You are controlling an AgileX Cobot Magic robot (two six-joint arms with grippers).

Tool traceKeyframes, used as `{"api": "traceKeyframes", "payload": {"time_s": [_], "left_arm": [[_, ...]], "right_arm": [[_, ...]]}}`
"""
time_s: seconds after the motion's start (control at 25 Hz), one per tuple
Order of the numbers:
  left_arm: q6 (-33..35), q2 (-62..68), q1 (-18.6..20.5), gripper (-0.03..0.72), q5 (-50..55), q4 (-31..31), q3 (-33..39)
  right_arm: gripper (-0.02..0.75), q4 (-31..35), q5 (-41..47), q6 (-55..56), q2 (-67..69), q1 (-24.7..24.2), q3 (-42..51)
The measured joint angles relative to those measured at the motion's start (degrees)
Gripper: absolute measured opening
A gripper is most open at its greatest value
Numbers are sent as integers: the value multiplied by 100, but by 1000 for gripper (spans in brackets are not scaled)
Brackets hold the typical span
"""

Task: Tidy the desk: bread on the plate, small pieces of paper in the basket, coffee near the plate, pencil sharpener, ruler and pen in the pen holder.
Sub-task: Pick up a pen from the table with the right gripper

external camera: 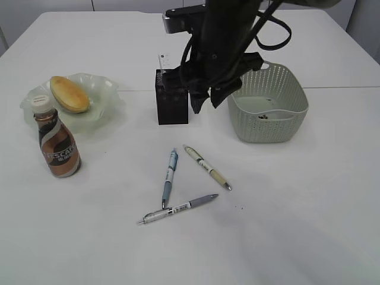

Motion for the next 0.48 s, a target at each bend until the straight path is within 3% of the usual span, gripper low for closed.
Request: {"api": "traceKeyframes", "payload": {"time_s": [0.2, 0.48], "left_arm": [[0, 0, 0, 385, 9, -14, 0], [0, 0, 0, 382, 9, -18, 0]], "right_arm": [[281, 360, 247, -102, 221, 0, -12], [281, 285, 468, -362, 894, 0, -12]]}}
